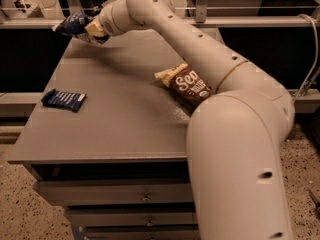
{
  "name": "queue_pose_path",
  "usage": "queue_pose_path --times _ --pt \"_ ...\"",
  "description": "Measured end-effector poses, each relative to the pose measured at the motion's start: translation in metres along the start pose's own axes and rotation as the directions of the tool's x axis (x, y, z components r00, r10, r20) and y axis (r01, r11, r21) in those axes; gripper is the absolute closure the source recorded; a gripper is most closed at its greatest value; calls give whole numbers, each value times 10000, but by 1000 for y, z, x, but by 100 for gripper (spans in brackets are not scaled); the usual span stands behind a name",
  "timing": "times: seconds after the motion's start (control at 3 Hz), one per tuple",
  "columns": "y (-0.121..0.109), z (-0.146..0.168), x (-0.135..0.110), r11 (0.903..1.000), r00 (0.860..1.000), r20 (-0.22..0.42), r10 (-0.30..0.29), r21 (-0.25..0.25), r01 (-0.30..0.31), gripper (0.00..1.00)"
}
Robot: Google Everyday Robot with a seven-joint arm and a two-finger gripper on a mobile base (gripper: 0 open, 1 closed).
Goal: Pick blue chip bag
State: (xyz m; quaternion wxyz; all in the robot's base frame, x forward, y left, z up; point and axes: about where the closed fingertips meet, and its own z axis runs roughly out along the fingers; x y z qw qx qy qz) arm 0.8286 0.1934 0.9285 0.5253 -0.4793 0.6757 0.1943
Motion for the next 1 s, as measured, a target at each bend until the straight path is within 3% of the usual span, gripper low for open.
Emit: queue_pose_path --times 0.33,0.67,1.0 --pt "3 -54 -1 9969 9968 634 -491 -582 528 100" --pt "3 -111 1 9847 9844 1241 -1243 -1068 1378 100" --pt "5 -115 6 9779 9794 1219 -1609 -1147 1749 100"
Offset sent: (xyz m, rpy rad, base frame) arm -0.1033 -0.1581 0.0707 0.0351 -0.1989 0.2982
